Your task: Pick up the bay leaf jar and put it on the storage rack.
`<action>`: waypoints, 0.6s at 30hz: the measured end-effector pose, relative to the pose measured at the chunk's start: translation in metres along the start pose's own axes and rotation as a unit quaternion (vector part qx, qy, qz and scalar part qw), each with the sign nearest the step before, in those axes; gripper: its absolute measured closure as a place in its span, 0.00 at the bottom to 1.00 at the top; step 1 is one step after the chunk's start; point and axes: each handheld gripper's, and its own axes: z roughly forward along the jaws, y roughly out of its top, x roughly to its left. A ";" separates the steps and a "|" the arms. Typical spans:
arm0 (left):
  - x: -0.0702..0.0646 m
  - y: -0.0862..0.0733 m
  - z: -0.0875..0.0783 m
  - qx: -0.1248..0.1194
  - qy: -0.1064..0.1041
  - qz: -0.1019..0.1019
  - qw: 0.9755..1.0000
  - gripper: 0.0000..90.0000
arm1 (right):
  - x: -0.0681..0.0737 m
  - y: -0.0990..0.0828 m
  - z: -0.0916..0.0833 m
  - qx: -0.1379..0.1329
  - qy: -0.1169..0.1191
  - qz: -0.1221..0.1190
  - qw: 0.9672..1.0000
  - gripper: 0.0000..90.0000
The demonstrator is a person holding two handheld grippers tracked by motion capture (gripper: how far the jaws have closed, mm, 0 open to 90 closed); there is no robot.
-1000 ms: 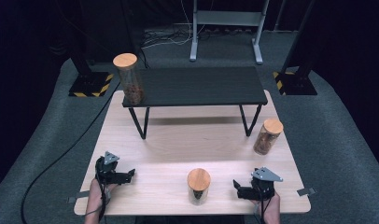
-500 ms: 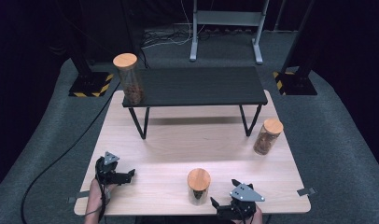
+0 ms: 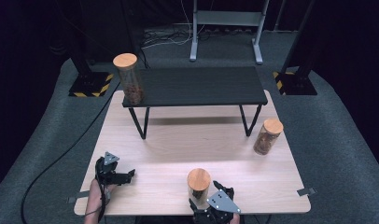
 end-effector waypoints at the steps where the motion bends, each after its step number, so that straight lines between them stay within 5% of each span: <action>1: 0.000 0.000 0.000 0.000 0.000 0.000 1.000 0.00 | 0.000 0.001 0.003 -0.002 0.002 0.000 1.000 0.00; 11: 0.000 0.000 0.000 0.000 0.000 0.000 1.000 0.00 | -0.005 0.006 0.018 -0.011 0.039 0.000 0.999 0.01; 18: 0.000 0.000 0.000 0.000 -0.001 0.000 1.000 0.00 | -0.010 0.003 0.024 -0.006 0.055 0.011 0.998 0.19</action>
